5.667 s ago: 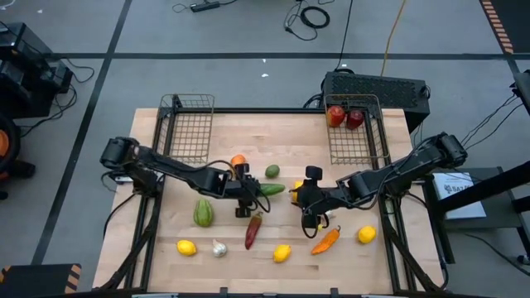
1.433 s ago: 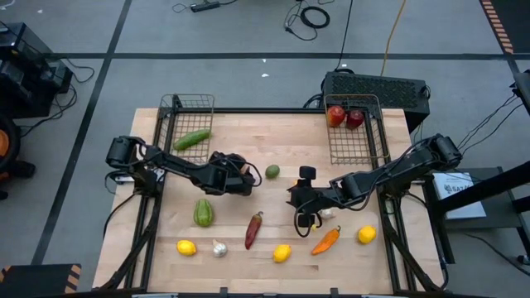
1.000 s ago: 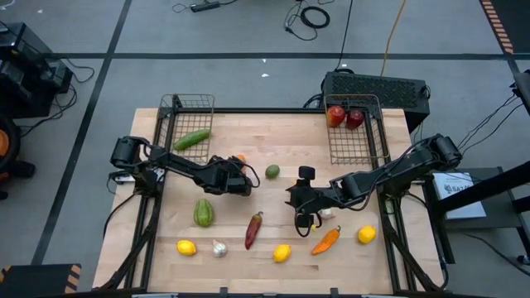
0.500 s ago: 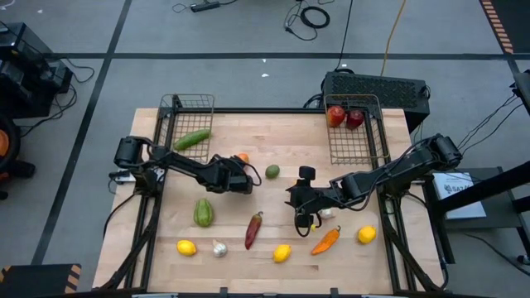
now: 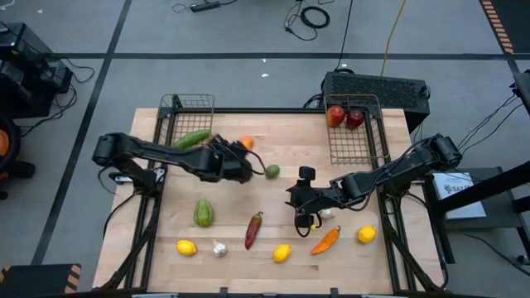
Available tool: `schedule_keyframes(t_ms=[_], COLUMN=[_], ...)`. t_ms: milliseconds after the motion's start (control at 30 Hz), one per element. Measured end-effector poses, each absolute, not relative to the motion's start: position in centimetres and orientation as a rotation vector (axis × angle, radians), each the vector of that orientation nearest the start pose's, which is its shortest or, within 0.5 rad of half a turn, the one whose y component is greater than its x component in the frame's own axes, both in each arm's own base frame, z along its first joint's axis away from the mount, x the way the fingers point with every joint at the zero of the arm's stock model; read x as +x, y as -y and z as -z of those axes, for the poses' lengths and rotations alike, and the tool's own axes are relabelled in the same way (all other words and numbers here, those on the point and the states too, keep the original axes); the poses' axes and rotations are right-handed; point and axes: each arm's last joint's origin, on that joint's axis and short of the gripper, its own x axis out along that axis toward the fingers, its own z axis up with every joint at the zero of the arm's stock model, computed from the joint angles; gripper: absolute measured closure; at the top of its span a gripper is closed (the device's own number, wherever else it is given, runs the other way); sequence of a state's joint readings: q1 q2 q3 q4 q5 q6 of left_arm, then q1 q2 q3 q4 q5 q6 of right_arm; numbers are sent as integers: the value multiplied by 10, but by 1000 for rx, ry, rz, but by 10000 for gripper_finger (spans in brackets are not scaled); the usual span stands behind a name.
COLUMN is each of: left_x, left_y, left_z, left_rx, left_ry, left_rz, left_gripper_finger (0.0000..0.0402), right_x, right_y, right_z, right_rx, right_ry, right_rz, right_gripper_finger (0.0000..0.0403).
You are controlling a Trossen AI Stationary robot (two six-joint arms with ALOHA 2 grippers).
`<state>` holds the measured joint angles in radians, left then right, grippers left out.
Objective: Sort produce into baskets
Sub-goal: Put the orange papaya into the left wire basket
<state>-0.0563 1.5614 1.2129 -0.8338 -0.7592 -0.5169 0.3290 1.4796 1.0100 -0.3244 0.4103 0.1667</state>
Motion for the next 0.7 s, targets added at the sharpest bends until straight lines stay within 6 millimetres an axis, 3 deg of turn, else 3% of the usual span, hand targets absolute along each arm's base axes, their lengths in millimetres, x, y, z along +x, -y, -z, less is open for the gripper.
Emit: schedule_keyframes(t_ms=[167, 367, 533, 700], left_x=[258, 196, 172, 167], left_y=[-12, -28, -36, -50], left_z=[-312, -342, -345, -321], left_rx=[62, -15, -85, -61], left_ry=[-942, -993, -1099, -1270], left_rz=[-932, -1025, -985, -953], left_gripper_finger=[134, 135, 134, 127], right_x=[295, 295, 295, 295], right_y=[-89, -89, -89, -89], right_z=[-241, -242, -242, -242], right_rx=[-116, -115, -109, -99], right_ry=[-737, -735, -733, -728], right_rz=[118, 117, 119, 122], right_gripper_finger=[232, 232, 232, 232])
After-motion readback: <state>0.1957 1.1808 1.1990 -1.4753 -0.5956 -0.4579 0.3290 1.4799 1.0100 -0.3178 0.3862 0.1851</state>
